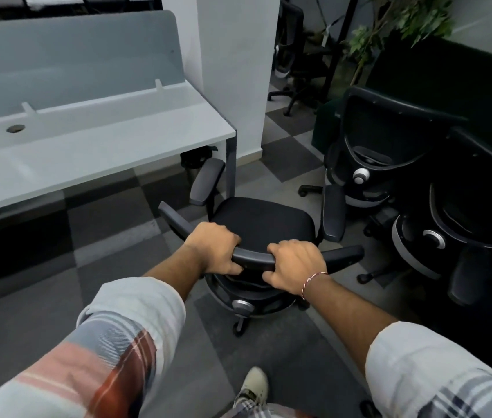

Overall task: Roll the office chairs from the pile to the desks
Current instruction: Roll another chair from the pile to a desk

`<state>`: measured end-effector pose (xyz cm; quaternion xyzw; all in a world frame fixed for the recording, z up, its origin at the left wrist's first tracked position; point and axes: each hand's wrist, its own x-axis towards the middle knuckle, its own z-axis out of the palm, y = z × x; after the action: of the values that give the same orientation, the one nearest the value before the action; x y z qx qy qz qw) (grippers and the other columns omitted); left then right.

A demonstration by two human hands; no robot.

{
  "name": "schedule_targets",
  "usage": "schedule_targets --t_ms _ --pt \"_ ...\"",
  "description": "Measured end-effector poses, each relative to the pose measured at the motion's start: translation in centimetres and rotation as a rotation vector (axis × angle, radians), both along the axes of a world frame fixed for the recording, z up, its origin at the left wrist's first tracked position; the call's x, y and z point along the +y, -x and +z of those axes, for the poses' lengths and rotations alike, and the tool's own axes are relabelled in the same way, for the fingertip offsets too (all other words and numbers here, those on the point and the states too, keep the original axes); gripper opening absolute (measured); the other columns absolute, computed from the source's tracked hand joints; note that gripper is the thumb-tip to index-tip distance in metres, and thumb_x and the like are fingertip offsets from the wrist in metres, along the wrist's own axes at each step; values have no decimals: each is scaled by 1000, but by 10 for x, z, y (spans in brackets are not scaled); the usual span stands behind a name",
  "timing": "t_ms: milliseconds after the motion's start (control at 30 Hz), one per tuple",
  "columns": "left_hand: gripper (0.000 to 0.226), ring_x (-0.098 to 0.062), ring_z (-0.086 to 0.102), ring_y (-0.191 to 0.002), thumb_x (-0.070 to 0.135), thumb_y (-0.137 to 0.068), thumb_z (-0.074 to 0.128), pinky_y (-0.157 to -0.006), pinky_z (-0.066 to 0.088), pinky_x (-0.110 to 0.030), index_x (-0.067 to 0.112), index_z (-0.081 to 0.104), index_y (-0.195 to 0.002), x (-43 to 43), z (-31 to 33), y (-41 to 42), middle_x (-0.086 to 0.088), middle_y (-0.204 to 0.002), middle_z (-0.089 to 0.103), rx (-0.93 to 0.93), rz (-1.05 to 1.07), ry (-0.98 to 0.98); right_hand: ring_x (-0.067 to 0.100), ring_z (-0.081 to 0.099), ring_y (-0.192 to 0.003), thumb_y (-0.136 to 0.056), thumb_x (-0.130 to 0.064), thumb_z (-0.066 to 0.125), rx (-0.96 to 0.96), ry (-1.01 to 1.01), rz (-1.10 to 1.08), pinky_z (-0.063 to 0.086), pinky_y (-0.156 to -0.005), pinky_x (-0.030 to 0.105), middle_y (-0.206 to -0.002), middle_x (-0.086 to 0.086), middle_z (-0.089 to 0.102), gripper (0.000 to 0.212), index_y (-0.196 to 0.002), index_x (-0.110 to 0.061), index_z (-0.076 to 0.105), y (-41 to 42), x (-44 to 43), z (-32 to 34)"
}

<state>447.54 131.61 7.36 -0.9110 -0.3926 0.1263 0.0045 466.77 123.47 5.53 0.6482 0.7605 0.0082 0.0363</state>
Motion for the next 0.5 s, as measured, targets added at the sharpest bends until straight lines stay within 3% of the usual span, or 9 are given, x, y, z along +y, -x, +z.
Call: schedule_targets --t_ms 167,367,500 --pt "40 -18 57 -68 65 -74 56 -60 41 -31 27 59 -82 -55 -6 19 8 -68 54 -48 67 -29 24 55 -94 -73 -57 58 -25 -29 109 46 -80 37 -92 0 62 44 -98 -21 64 9 -36 -4" --pt "39 -23 58 -68 63 -72 58 -58 35 -31 25 52 -75 -116 -8 44 6 -63 48 -80 150 -43 24 57 -92 -74 -60 57 -46 2 203 44 -76 37 -92 0 62 46 -100 -22 61 28 -73 -4" --pt "40 -22 58 -66 63 -71 57 -58 40 -31 24 55 -76 -148 -7 76 4 -69 59 -45 210 -49 24 61 -86 -77 -62 56 -41 -21 282 42 -68 37 -91 0 62 45 -99 -22 59 58 -98 -3"
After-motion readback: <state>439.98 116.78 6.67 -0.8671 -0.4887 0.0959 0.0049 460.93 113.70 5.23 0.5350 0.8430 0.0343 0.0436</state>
